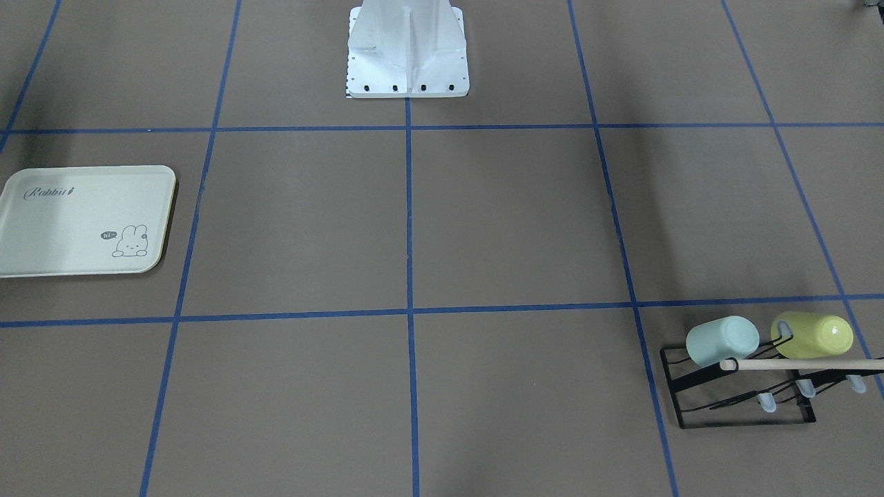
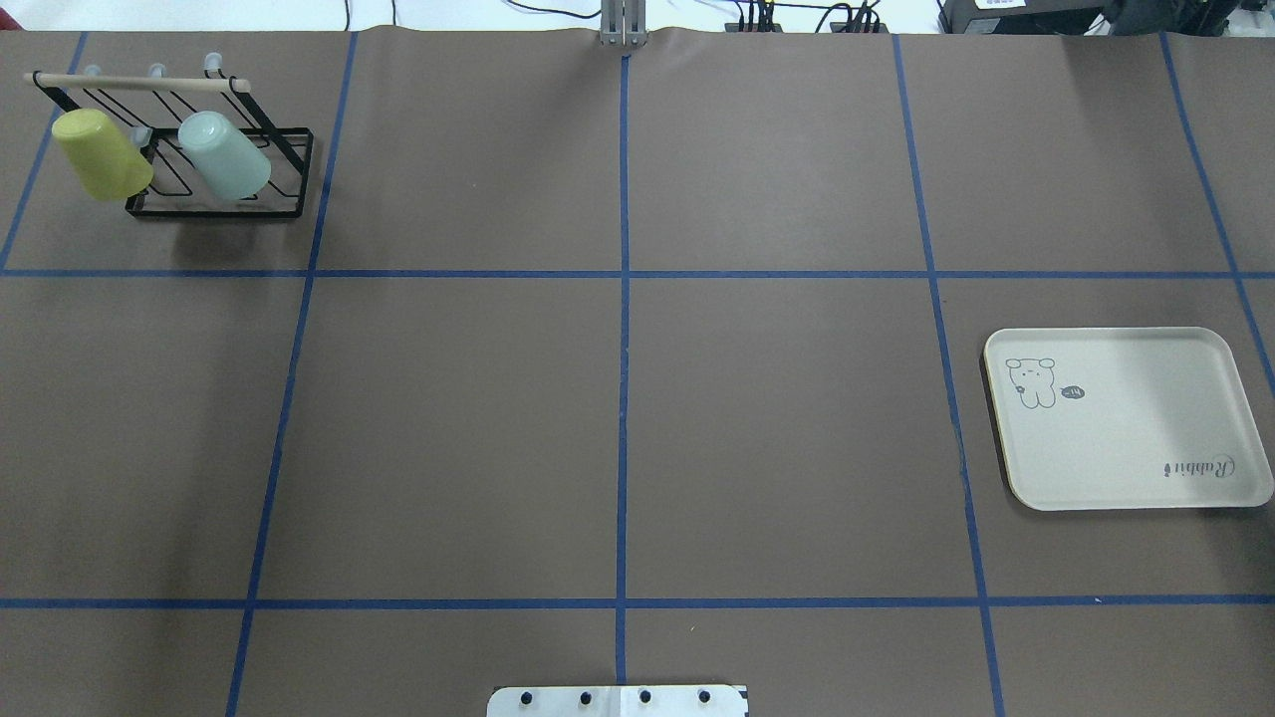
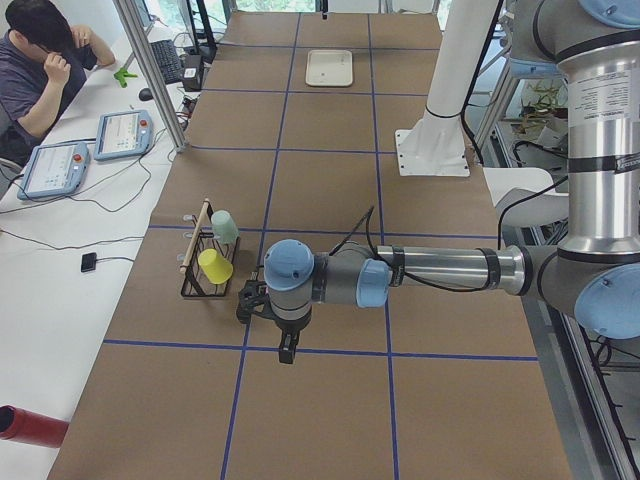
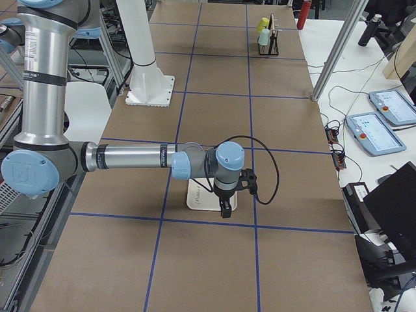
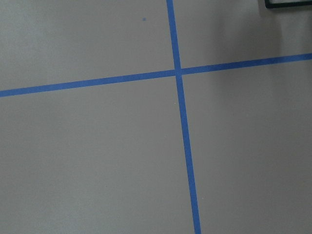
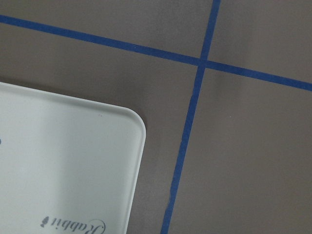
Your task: Left arm grabs green cup and hands to right arm on tray
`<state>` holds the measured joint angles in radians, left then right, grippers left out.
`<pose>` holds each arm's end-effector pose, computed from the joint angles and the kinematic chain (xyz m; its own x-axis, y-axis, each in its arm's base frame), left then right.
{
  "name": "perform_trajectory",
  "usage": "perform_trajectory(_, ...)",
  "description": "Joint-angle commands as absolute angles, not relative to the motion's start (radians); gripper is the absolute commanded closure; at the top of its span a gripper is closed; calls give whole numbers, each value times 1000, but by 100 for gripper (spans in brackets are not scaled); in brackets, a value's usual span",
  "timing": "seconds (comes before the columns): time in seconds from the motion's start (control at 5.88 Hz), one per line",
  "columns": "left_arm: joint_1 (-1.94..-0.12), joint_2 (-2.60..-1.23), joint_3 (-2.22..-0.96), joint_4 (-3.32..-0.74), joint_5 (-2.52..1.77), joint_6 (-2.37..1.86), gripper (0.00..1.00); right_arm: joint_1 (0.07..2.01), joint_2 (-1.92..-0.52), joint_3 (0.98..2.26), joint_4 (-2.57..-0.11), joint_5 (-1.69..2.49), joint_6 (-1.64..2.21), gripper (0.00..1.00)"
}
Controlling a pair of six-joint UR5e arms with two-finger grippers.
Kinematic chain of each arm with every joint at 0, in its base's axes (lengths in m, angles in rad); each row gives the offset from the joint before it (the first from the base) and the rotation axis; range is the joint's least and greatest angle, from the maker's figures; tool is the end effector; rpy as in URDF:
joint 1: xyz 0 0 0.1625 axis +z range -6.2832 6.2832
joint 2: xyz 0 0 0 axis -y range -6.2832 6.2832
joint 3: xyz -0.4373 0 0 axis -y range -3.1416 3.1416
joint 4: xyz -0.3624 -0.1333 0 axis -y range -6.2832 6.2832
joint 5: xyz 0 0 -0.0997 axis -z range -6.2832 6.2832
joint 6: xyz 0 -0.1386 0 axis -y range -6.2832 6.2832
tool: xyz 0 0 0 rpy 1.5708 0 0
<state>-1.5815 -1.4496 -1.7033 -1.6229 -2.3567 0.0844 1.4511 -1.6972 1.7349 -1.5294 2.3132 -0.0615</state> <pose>-0.0397 -0.4148 0.6839 0.7056 0.1213 -0.6982 -0.0490 0.9912 0.1227 -0.0102 -0.4162 0.6766 0.7165 -0.2016 0.6678 0.1634 0.9792 0.1203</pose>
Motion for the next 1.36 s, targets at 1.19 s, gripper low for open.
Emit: perform_trajectory(1.19,-1577,-1562,-1719,-1936,-2359,69,0,1445,-1654,1760,-1210,2309,-63,0)
